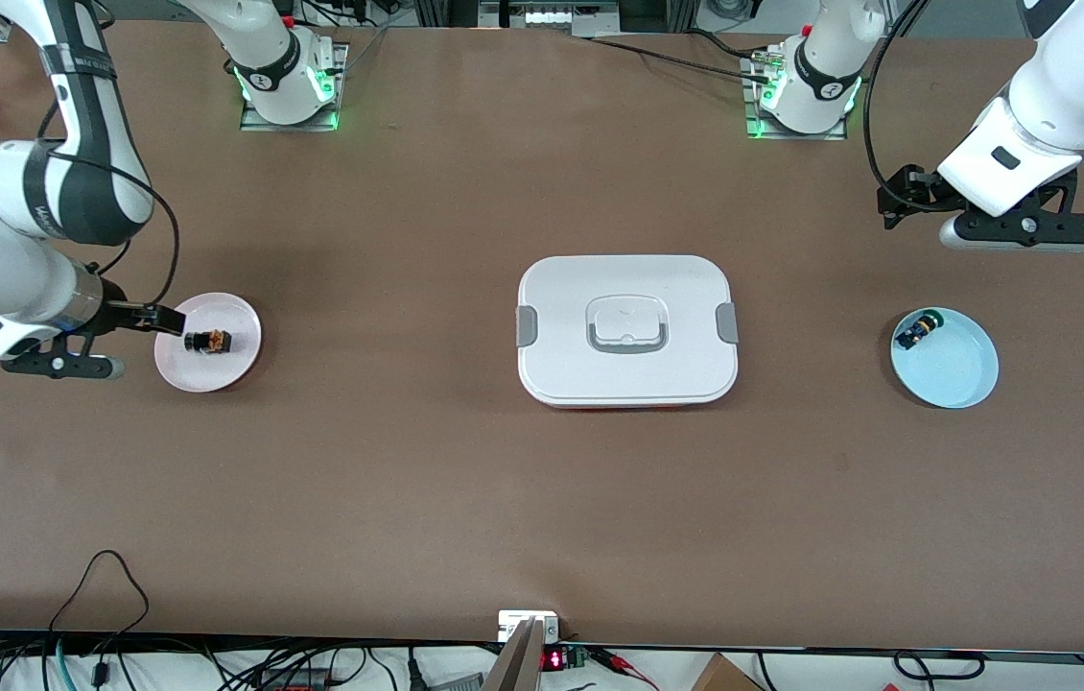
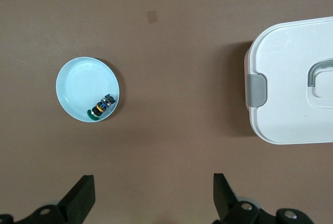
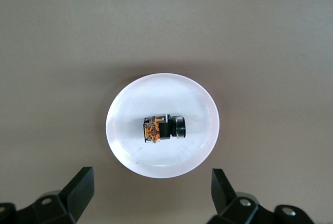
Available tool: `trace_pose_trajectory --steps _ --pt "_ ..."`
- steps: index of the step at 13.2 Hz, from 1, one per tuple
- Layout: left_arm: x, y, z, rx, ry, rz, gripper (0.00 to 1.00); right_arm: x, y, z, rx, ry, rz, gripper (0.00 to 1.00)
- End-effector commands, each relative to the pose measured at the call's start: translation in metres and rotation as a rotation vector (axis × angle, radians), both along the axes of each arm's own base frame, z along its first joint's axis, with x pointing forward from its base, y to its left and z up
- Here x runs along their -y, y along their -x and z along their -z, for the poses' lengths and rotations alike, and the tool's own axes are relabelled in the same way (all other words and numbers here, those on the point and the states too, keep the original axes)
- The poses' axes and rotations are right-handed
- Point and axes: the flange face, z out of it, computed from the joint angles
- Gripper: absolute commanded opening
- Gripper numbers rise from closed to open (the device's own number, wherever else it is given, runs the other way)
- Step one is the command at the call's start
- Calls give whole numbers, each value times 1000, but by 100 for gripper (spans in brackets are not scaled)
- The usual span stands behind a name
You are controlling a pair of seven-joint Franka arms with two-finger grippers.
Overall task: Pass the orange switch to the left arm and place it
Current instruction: 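Lower the right gripper and close it on the orange switch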
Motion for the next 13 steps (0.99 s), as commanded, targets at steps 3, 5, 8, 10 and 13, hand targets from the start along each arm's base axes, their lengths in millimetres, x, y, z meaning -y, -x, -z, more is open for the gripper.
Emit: trace_pose_trajectory --steps 3,5,8,10,13 --pt "0 0 -7 2 -19 1 100 3 -6 70 -12 9 -46 100" --pt "0 0 -8 3 -19 1 100 3 -10 104 -3 15 -54 100" --pt "0 -1 -7 3 -19 0 100 9 -11 124 1 15 -66 100" --pt "0 0 -8 3 -19 1 100 25 -6 143 10 9 -72 100" --pt "-1 0 -7 1 -19 0 100 20 1 149 -3 5 -77 100"
